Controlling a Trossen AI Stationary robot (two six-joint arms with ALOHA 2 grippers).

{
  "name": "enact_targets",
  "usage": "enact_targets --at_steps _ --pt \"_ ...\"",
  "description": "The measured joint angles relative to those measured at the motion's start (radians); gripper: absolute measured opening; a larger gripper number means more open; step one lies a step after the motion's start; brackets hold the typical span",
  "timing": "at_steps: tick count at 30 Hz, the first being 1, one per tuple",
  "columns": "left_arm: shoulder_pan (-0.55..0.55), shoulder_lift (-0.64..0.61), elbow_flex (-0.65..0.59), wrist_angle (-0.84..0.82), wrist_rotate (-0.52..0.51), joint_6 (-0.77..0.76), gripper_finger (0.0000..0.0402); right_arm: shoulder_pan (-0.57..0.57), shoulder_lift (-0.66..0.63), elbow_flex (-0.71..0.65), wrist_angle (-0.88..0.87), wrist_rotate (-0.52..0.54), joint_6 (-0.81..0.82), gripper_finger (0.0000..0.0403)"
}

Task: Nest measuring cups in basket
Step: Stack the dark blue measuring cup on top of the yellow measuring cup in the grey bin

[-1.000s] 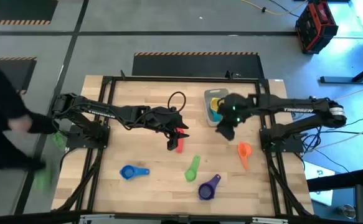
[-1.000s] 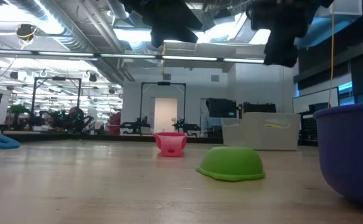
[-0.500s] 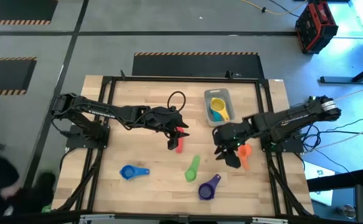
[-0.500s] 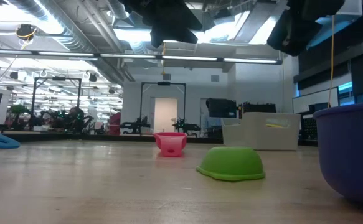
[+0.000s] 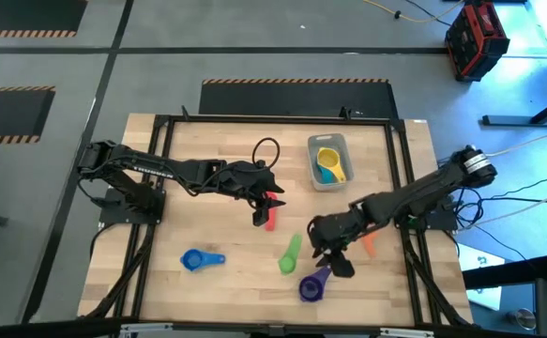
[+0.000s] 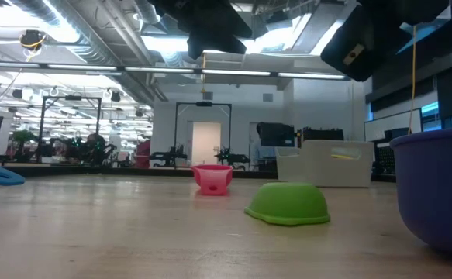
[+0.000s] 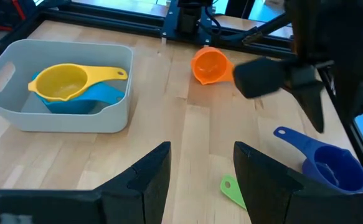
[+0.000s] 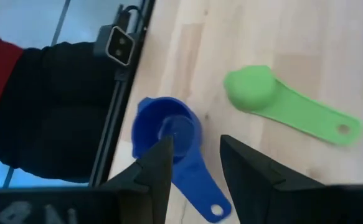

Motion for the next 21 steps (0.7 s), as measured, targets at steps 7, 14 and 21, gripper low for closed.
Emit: enact_targets --at_steps 7,14,21 --pt "0.0 0.0 0.0 0.0 0.0 0.0 0.0167 0.036 0.072 0.0 0.094 -0.001 -0.071 0.0139" --pt "0.0 0.0 0.0 0.0 0.0 0.0 0.0167 0.036 0.129 0.0 0.111 -0.027 -0.073 0.0139" --pt "0.0 0.0 0.0 0.0 0.0 0.0 0.0167 0.038 0.137 0.0 0.11 -0.027 -0.083 0.0139"
